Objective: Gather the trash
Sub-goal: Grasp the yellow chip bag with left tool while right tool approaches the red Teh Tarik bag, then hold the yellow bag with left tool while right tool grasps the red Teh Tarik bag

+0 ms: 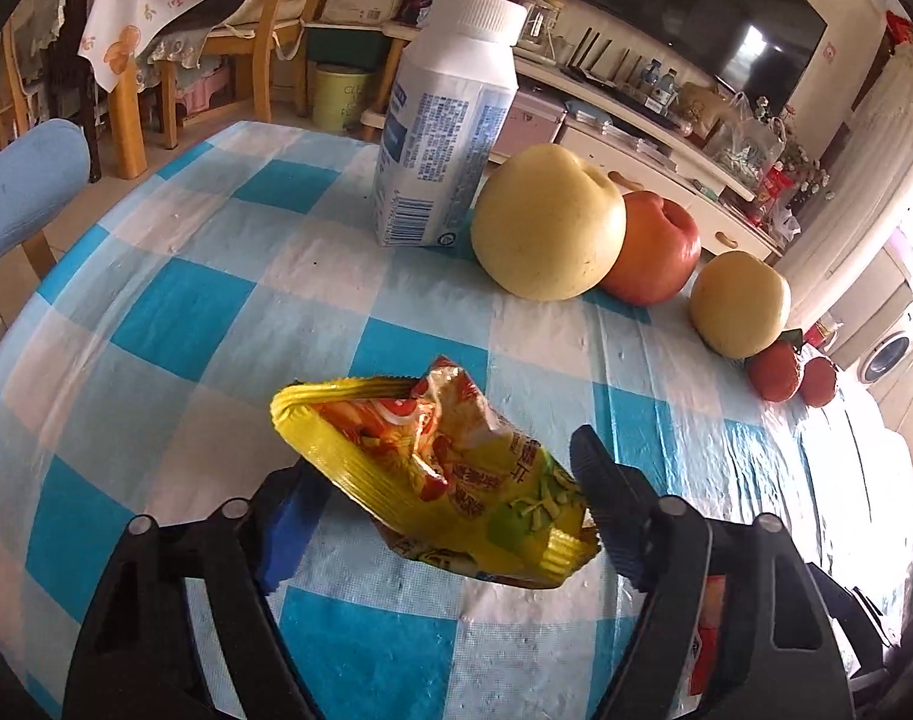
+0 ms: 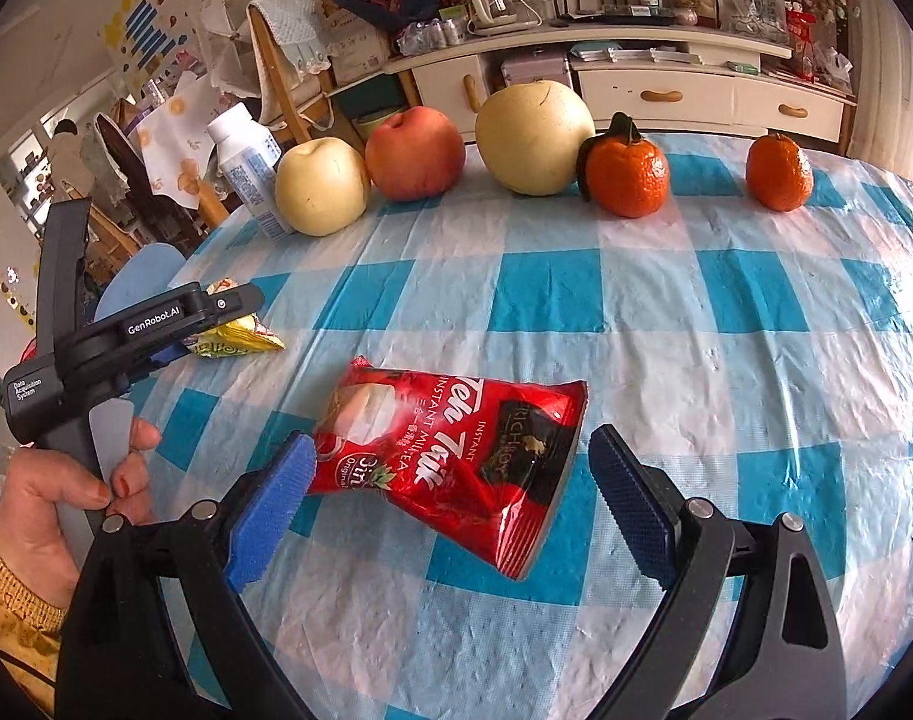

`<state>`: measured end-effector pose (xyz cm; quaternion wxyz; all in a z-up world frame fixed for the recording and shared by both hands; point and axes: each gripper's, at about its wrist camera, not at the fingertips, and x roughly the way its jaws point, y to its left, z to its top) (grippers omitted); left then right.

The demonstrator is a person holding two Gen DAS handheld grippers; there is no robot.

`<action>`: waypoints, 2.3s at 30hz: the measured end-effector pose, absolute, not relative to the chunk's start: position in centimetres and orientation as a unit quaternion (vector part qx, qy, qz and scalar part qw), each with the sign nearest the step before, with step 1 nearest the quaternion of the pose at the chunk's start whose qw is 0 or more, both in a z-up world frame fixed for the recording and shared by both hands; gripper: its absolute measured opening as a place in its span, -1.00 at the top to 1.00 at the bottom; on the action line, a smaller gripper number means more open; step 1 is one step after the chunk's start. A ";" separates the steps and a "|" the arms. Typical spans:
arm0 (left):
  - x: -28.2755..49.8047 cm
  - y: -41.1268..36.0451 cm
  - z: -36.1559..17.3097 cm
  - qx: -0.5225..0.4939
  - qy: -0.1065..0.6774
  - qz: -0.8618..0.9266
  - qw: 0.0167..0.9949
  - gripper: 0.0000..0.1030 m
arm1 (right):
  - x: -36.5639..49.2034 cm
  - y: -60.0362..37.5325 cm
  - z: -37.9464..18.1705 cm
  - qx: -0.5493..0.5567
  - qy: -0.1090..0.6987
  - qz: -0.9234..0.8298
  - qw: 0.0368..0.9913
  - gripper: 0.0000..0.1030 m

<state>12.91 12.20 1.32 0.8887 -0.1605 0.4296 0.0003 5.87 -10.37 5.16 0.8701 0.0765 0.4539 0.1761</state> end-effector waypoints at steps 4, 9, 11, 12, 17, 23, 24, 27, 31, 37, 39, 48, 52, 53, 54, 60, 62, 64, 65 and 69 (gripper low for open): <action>12.8 11.7 1.3 -0.143 0.429 0.012 0.892 -0.11 | 6.1 -9.4 4.6 0.054 0.457 0.177 0.870 -0.82; 11.9 11.1 1.3 -0.127 0.425 0.008 0.896 0.07 | 6.4 -8.9 4.5 0.041 0.455 0.176 0.872 -0.85; 11.3 10.9 1.4 -0.128 0.425 0.003 0.896 0.10 | 6.4 -8.7 4.5 0.037 0.453 0.179 0.873 -0.85; 11.0 10.9 1.4 -0.128 0.425 0.000 0.896 0.10 | 6.4 -8.6 4.5 0.034 0.453 0.184 0.872 -0.85; 8.9 10.0 1.5 -0.106 0.432 -0.021 0.896 0.10 | 5.9 -7.1 4.4 0.016 0.473 0.234 0.849 -0.85; 5.4 10.7 1.5 -0.087 0.441 -0.035 0.893 0.11 | 3.5 -4.8 4.9 0.018 0.503 0.370 0.781 -0.85; 4.8 11.0 1.6 -0.084 0.443 -0.034 0.892 0.11 | 2.9 -4.4 5.1 0.012 0.502 0.388 0.773 -0.85; 3.0 12.0 1.7 -0.085 0.448 -0.036 0.889 0.12 | 1.5 -3.5 6.1 -0.034 0.476 0.400 0.782 -0.85; 0.6 13.9 1.8 -0.098 0.448 -0.028 0.888 0.12 | 1.2 -2.9 6.6 -0.085 0.441 0.362 0.817 -0.85; -2.1 16.4 1.8 -0.123 0.436 -0.012 0.892 0.12 | 1.5 -2.1 6.4 -0.121 0.415 0.340 0.835 -0.85; -2.3 16.8 1.8 -0.133 0.434 -0.016 0.891 0.11 | 1.5 -1.9 6.2 -0.128 0.417 0.338 0.834 -0.85; -2.3 17.1 3.0 -0.140 0.412 -0.020 0.900 0.11 | -0.1 0.1 5.1 -0.134 0.448 0.367 0.804 -0.85; -2.6 18.5 3.7 -0.149 0.403 -0.008 0.903 0.11 | -2.8 2.2 5.3 -0.159 0.442 0.408 0.783 -0.85; -2.6 18.8 3.9 -0.150 0.400 -0.004 0.904 0.11 | -3.4 2.7 5.3 -0.165 0.441 0.422 0.775 -0.85; -2.7 19.2 4.1 -0.151 0.398 0.001 0.905 0.11 | -4.1 3.1 5.3 -0.171 0.440 0.434 0.767 -0.85; -3.0 21.4 4.8 -0.169 0.390 0.018 0.905 0.11 | -6.0 4.4 5.9 -0.193 0.419 0.472 0.752 -0.85; -3.2 22.0 4.9 -0.175 0.389 0.021 0.904 0.11 | -5.4 4.0 6.2 -0.188 0.410 0.460 0.765 -0.85; -3.2 22.4 4.9 -0.179 0.388 0.023 0.904 0.11 | -4.6 3.6 6.5 -0.181 0.399 0.441 0.784 -0.85; -3.2 22.6 5.0 -0.182 0.387 0.024 0.904 0.11 | -4.0 3.7 6.5 -0.179 0.395 0.429 0.793 -0.85; -3.2 22.9 5.1 -0.189 0.385 0.022 0.903 0.11 | -2.1 4.5 5.8 -0.165 0.399 0.402 0.808 -0.85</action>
